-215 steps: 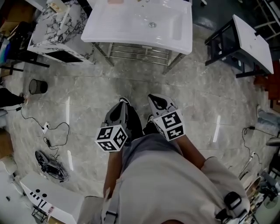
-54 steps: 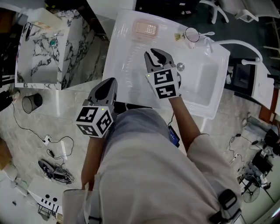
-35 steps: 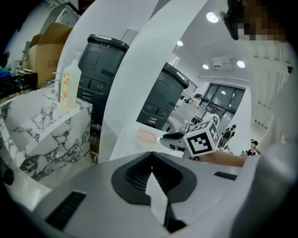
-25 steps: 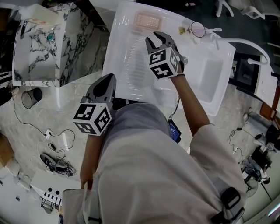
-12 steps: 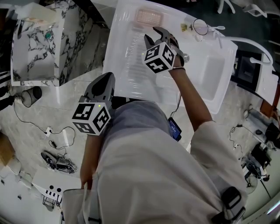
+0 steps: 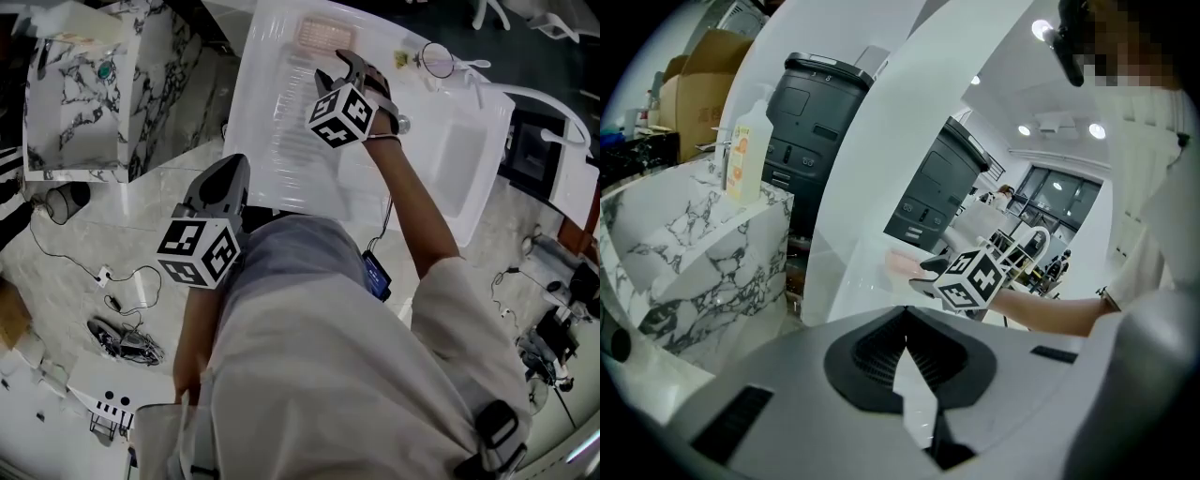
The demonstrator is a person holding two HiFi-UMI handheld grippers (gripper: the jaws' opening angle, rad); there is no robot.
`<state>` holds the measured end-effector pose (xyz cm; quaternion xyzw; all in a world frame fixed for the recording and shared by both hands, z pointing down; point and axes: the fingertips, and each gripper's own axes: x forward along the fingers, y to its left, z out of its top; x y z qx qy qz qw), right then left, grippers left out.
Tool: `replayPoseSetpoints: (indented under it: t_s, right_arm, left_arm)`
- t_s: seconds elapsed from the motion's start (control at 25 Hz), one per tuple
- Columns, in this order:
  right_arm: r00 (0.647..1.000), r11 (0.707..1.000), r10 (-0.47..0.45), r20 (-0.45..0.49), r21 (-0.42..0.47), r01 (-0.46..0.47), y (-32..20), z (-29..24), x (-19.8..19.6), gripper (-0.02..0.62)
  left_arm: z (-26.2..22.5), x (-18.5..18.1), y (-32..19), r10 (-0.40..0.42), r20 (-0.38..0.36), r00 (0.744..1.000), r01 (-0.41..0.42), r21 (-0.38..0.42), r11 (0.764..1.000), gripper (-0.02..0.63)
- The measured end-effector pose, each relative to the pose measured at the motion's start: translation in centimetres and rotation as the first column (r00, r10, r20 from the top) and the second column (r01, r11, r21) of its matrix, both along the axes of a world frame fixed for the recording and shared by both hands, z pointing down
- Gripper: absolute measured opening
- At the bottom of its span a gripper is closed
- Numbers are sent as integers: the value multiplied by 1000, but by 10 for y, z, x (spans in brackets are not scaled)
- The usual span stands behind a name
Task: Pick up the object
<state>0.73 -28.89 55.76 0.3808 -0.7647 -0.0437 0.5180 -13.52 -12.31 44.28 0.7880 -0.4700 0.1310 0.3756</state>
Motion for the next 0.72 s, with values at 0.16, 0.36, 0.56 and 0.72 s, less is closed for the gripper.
replayPoseSetpoints:
  t_s: [0.16,0.36,0.56,0.72]
  right_arm:
    - [996,999,-36,-77,18,37,-3,8,0,225]
    - [982,995,-73,-172,56,83,-13,20,-2,229]
    - [961,990,-98,-259,77,122,-25,29,-3,229]
    - [953,985,-101,-287,104,135,-38,32,-6,229]
  left_arm:
    - [5,3,2,12,-8,1000,-12,-17,1000,2]
    - [6,2,2,19,-8,1000,-19,-27,999,2]
    - [9,0,3,16,-11,1000,-17,-38,999,2]
    - [11,-3,2,11,-11,1000,-12,-43,999,1]
